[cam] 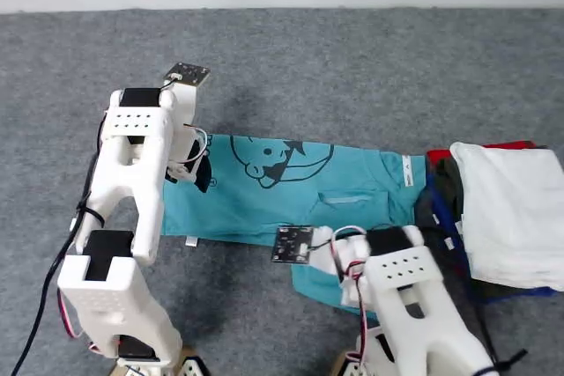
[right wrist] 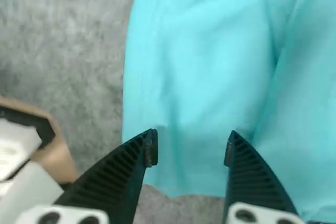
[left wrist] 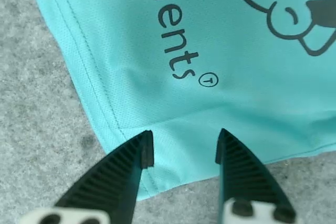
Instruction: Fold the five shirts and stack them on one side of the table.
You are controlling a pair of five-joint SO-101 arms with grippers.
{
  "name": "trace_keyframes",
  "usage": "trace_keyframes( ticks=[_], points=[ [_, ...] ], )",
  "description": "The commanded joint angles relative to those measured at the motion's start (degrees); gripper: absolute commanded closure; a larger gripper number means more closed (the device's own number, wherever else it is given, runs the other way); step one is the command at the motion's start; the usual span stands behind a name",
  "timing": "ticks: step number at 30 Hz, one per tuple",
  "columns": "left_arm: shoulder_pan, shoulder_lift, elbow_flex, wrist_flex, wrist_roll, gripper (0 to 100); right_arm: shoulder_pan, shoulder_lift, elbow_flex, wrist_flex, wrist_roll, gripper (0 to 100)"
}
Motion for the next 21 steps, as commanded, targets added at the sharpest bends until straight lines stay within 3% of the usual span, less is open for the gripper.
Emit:
trace_keyframes(
  ticks=[1,9,21],
  points=[
    [0.2,-3.1,-0.2,-0.4,-0.7,80,-5.0,0.2,-2.3,0.2,-4.6,78.6],
    [0.2,-3.1,-0.2,-0.4,-0.7,80,-10.7,0.3,-1.7,1.0,-9.0,78.8],
    [0.3,-3.1,-0.1,-0.4,-0.7,80,-11.1,0.3,5.5,-3.8,-9.0,78.6]
  ],
)
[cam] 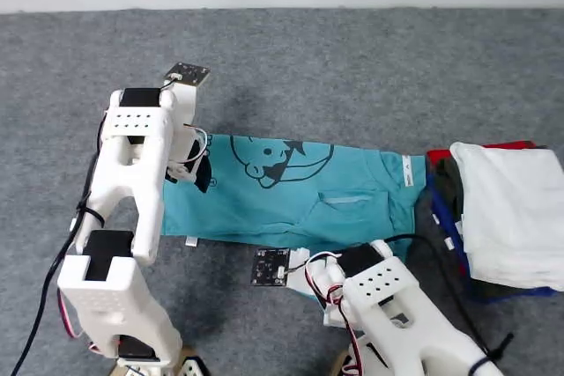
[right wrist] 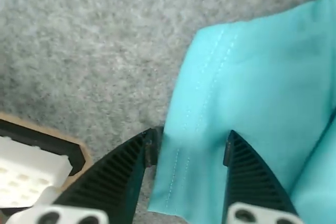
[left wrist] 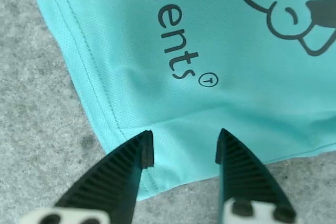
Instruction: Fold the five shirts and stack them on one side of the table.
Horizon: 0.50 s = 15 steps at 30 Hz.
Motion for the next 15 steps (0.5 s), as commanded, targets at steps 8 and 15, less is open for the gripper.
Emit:
trace_keyframes(
  ticks=[8,15],
  points=[
    [0.3,-3.1,-0.1,-0.4,-0.7,80,0.0,0.2,5.1,-7.7,-0.6,79.0],
    [0.3,-3.1,-0.1,-0.4,-0.7,80,0.0,0.2,5.1,-8.0,-0.4,81.7]
  ],
)
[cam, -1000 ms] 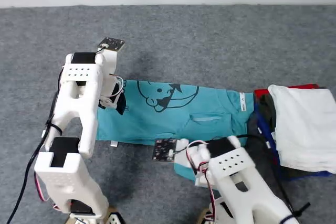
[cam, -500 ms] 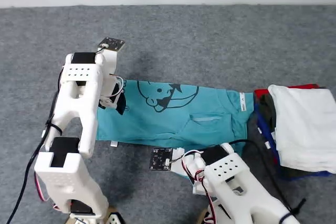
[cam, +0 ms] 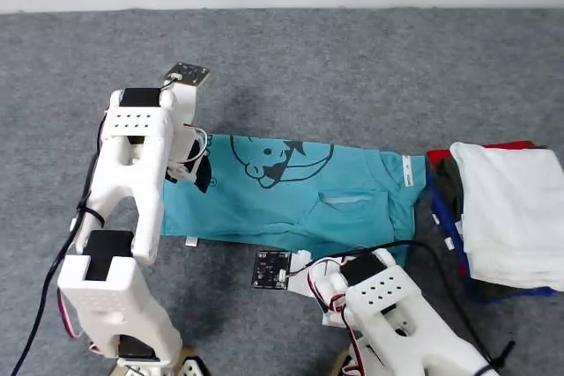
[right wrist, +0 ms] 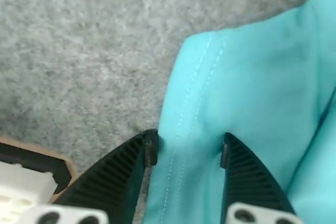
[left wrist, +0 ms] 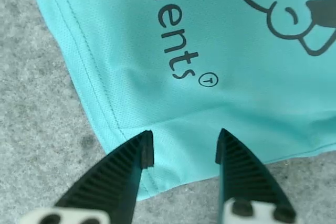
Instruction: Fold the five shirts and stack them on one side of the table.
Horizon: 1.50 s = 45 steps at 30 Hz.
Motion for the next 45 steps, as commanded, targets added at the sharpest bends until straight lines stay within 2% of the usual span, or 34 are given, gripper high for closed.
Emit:
trace_keyframes(
  ticks=[1,9,13,19,27,31,35,45],
  points=[
    [0.3,-3.1,-0.1,-0.4,-0.7,80,-0.2,1.5,0.7,-1.9,0.0,84.2],
    [0.3,-3.1,-0.1,-0.4,-0.7,80,-0.2,1.5,-0.1,-1.5,-0.2,92.0],
    [0.4,-3.1,-0.1,-0.4,-0.7,80,0.8,1.5,-8.3,5.0,-0.2,97.3],
    [0.4,-3.1,-0.1,-0.4,-0.7,80,3.1,1.5,-18.0,13.2,2.9,98.7],
    [0.4,-3.1,-0.1,-0.4,-0.7,80,5.5,2.0,-18.3,10.9,3.8,98.7],
    [0.4,-3.1,-0.1,-0.4,-0.7,80,8.9,8.0,-20.7,8.8,6.1,98.7],
    [0.4,-3.1,-0.1,-0.4,-0.7,80,12.3,18.0,-30.2,9.6,6.6,98.7],
    [0.3,-3.1,-0.1,-0.4,-0.7,80,12.3,33.5,-49.2,17.3,6.6,98.7]
  ],
)
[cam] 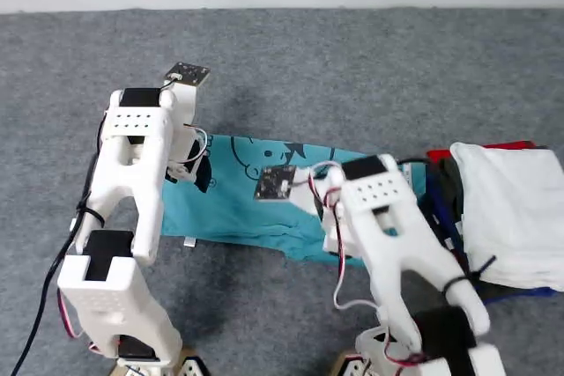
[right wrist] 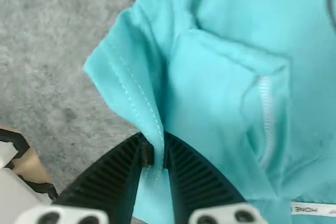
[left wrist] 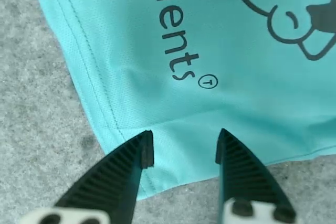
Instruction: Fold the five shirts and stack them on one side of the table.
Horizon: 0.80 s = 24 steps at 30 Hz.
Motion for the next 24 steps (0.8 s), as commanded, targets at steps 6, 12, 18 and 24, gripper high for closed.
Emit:
trace_keyframes(
  ticks=[6,12,18,24],
  points=[
    [0.4,-3.1,-0.1,-0.4,-0.7,80,0.8,4.5,-10.1,2.0,1.7,98.7],
    [0.4,-3.1,0.0,-0.4,-0.7,80,1.0,10.8,-16.0,2.1,2.9,98.7],
    [0.4,-3.1,2.2,-1.2,-0.7,80,1.9,18.0,-21.2,1.6,2.9,98.5],
    [0.4,-3.1,3.2,-2.4,-0.7,80,5.7,20.8,-26.5,1.7,2.9,98.4]
  ],
)
